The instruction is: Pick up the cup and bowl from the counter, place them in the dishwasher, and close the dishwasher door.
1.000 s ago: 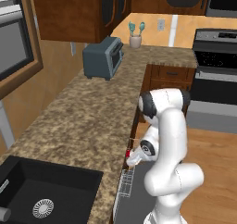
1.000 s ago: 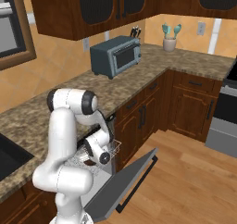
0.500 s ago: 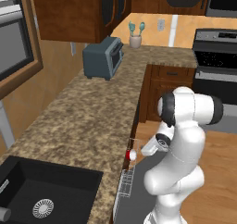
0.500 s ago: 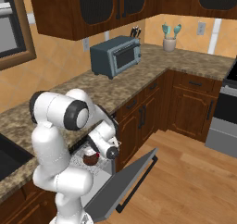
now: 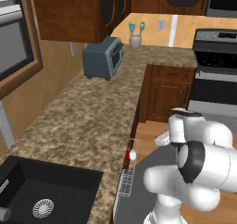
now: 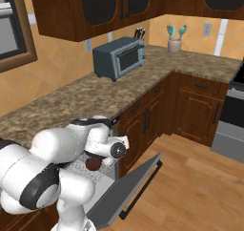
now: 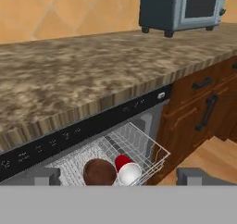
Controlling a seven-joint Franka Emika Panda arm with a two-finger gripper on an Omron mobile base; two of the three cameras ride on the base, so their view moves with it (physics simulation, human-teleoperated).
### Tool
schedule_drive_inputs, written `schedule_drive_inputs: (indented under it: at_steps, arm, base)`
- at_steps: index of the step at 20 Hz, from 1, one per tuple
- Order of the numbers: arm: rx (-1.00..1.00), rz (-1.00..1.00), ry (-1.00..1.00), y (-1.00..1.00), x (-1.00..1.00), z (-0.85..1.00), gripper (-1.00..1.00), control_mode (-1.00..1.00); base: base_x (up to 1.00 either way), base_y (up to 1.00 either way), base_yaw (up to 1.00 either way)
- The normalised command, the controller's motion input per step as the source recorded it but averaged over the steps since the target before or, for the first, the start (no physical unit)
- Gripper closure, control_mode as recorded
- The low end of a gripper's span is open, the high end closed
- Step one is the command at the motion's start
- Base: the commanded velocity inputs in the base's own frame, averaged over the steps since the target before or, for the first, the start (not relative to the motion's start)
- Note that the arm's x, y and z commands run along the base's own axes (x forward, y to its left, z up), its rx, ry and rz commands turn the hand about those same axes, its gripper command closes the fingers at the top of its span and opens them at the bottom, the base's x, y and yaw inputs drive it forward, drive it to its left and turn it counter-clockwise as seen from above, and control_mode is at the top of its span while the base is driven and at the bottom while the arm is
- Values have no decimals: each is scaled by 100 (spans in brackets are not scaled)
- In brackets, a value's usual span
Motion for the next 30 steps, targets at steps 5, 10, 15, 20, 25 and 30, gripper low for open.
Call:
schedule_drive_inputs:
  at_steps: [5, 10, 15, 20, 25, 30]
  arm:
    - [11, -9, 27, -49, -22, 96, -100, -100]
    - [37, -11, 10, -66, -73, 12, -100, -100]
    - [52, -7, 12, -62, -53, 1, -100, -100]
    - [40, -5, 45, -76, -28, 2, -100, -100]
    - [46, -2, 24, -45, -50, -21, -100, -100]
    - [46, -1, -1, -26, -15, -75, -100, -100]
  base:
    - [0, 0, 0]
    - [0, 0, 0]
    - [0, 0, 0]
    - [0, 0, 0]
    - [0, 0, 0]
    - [0, 0, 0]
